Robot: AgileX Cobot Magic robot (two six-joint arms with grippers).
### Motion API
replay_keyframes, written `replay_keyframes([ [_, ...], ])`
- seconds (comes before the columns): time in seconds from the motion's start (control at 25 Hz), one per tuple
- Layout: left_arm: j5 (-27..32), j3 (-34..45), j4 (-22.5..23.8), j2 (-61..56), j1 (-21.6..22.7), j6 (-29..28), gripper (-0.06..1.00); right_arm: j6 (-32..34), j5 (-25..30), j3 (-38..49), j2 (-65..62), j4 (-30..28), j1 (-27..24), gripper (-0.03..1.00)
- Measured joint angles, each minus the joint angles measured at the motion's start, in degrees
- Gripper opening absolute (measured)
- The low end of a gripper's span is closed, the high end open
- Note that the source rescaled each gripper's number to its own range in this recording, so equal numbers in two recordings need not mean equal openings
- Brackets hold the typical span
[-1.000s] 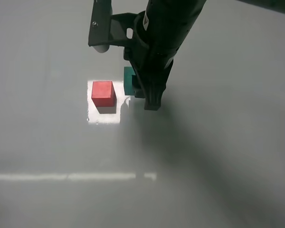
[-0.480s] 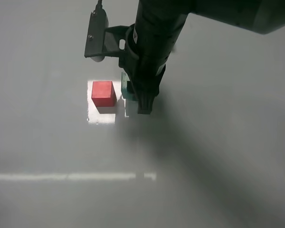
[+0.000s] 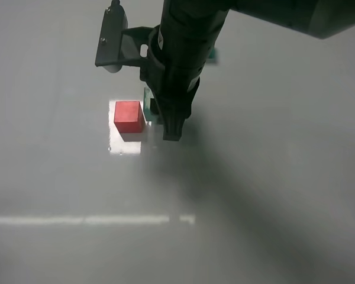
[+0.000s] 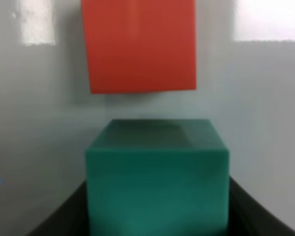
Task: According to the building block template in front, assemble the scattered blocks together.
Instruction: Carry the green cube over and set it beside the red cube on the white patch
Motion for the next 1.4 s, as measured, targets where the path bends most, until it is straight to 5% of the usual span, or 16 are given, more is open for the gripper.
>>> replay_keyframes([
  [1.4, 0.00, 0.00, 0.00, 0.00, 0.00, 0.00, 0.53, 0.64, -2.12, -0.06, 2.00, -0.31, 0.59, 0.00],
])
